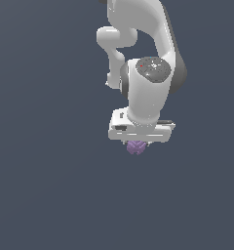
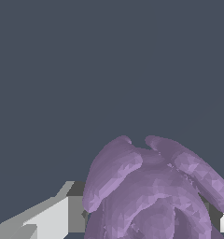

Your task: Pick up the object and move it to a goal position.

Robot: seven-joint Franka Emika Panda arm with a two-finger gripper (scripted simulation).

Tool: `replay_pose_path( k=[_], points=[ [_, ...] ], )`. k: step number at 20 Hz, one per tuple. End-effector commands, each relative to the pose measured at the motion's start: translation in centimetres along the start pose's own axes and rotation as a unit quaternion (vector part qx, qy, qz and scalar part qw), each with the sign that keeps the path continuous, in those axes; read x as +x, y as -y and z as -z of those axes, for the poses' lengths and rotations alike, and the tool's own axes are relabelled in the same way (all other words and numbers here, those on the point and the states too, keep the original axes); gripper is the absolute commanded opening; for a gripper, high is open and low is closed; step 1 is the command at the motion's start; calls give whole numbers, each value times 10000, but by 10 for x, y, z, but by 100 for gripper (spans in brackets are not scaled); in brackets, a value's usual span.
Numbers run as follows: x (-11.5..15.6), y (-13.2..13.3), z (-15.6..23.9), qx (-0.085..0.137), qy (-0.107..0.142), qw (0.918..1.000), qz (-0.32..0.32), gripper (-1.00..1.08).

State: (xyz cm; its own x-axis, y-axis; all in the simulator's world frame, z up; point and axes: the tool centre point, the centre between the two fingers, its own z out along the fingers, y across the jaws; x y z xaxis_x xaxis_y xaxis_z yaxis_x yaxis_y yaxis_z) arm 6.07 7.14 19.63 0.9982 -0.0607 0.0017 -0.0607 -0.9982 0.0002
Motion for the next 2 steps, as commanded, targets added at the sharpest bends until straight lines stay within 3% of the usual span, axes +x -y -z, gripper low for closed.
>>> replay_pose_path(
  k=[1, 2],
  points=[
    [0, 2, 4, 1, 8, 10000, -7, -100],
    [0, 2, 4, 1, 8, 10000, -7, -100]
  ],
)
